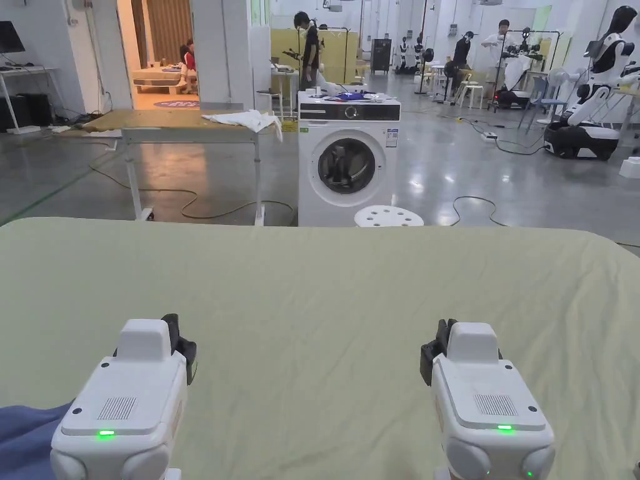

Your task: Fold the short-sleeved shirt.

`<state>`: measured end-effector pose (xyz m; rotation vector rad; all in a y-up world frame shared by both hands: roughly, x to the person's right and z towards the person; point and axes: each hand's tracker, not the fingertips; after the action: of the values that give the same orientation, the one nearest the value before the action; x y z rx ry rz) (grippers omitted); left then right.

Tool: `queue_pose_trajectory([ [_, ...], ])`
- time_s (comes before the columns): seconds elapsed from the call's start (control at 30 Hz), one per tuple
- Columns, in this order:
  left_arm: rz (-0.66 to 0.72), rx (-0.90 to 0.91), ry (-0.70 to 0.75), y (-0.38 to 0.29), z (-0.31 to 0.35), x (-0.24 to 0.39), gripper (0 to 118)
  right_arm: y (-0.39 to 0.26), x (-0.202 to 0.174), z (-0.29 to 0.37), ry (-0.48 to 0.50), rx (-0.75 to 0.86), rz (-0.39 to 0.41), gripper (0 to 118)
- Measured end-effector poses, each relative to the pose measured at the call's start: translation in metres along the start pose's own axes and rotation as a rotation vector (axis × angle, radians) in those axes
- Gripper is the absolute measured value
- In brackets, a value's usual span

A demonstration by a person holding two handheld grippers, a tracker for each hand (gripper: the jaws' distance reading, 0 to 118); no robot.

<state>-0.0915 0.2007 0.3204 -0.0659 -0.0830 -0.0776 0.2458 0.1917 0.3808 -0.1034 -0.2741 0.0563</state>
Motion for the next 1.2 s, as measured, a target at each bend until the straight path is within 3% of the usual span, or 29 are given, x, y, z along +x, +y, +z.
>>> queue_pose_trajectory([
  [0.37, -0.021, -0.014, 0.004, -0.002, 0.001, -0.004, 0, -0.001, 0.007, -0.004, -0.010, -0.027, 0.015, 6],
  [0.43, 0.008, -0.013, 0.000, -0.001, 0.001, -0.008, 0, 0.001, 0.010, -0.004, -0.010, -0.031, -0.014, 6],
  [0.5, 0.137, -0.020, -0.020, 0.001, 0.000, -0.015, 0, 0.004, 0.016, -0.004, -0.013, -0.040, -0.107, 6],
  [0.7, 0.674, -0.021, -0.064, 0.001, -0.003, -0.058, 0, 0.004, 0.051, -0.004, 0.029, -0.065, -0.605, 6],
  [0.73, 0.668, -0.011, -0.043, 0.002, -0.002, -0.060, 0, 0.003, 0.054, -0.004, 0.032, -0.061, -0.646, 5],
  [0.77, 0.569, -0.017, -0.005, 0.007, -0.001, -0.056, 0, 0.005, 0.054, -0.005, 0.049, -0.057, -0.627, 5],
  [0.8, 0.375, -0.025, 0.021, 0.013, 0.000, -0.047, 0, 0.009, 0.053, -0.007, 0.081, -0.057, -0.544, 5],
  [0.87, -0.081, -0.015, 0.037, 0.019, 0.001, -0.024, 0, 0.022, 0.036, -0.010, 0.129, -0.055, -0.156, 5],
  [0.93, -0.513, -0.012, -0.006, 0.016, 0.001, -0.001, 0, 0.024, 0.007, -0.007, 0.154, 0.005, 0.412, 6],
  [0.97, -0.676, -0.008, -0.036, 0.012, 0.001, 0.005, 0, 0.021, -0.004, -0.005, 0.132, 0.025, 0.653, 6],
  [1.0, -0.849, -0.005, -0.042, 0.006, 0.001, 0.011, 0, 0.011, -0.016, -0.004, 0.100, 0.056, 0.878, 6],
  [1.03, -0.986, -0.003, -0.015, 0.000, 0.000, 0.015, 0, 0.004, -0.020, -0.003, 0.093, 0.091, 1.046, 6],
  [1.1, -1.159, -0.001, 0.017, -0.010, -0.003, 0.015, 0, -0.003, -0.020, -0.002, 0.087, 0.123, 1.189, 6],
  [1.2, -1.133, -0.018, 0.018, -0.008, -0.005, 0.009, 0, -0.004, -0.016, -0.001, 0.091, 0.111, 1.158, 6],
])
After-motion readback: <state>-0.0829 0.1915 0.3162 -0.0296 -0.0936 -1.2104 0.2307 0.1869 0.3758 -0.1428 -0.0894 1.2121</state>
